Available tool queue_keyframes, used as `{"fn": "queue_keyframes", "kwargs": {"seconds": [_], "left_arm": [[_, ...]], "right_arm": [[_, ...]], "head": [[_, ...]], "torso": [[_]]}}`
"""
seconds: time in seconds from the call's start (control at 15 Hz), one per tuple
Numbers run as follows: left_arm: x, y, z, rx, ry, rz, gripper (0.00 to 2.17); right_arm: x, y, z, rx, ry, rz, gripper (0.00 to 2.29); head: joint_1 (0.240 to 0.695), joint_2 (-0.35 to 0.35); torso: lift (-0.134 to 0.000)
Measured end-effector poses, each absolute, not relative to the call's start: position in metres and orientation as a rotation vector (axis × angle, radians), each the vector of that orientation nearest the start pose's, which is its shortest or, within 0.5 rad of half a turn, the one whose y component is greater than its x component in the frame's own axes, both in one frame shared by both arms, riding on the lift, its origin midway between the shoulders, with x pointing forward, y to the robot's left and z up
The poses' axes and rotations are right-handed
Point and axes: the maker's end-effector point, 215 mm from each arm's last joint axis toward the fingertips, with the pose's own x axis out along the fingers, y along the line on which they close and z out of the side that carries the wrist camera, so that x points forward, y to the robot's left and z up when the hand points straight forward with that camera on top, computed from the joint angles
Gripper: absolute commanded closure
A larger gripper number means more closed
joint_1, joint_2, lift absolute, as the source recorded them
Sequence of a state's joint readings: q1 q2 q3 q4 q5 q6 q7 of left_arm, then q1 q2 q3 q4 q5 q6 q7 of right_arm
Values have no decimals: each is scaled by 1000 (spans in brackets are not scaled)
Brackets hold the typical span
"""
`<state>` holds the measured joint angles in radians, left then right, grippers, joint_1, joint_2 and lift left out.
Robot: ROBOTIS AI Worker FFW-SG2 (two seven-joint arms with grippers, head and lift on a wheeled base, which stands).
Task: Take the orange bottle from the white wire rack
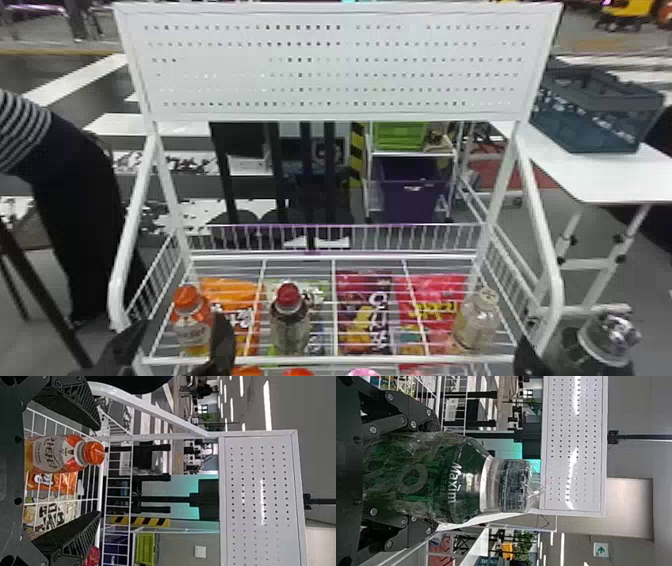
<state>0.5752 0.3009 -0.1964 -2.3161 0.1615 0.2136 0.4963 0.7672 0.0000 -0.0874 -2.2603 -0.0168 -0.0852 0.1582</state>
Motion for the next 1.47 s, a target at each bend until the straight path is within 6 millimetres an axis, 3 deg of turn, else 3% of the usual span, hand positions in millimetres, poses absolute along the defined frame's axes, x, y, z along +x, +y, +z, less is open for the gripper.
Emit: {"fn": "queue_keyframes", "kwargs": {"seconds": [1.07, 1.27, 1.47], "left_arm": [[412, 228, -304, 24, 100, 145, 130], [413, 226, -317, 25, 119, 142, 134], [416, 220, -343, 1, 115, 142, 134]], "right_arm": [[373, -236, -300, -47, -6, 93, 829], [373, -237, -302, -47, -3, 93, 829], [374, -237, -304, -46, 1, 93, 829]], "head": [[499, 0], [499, 0], [499, 0]], "torso": [[0], [0], [0]]}}
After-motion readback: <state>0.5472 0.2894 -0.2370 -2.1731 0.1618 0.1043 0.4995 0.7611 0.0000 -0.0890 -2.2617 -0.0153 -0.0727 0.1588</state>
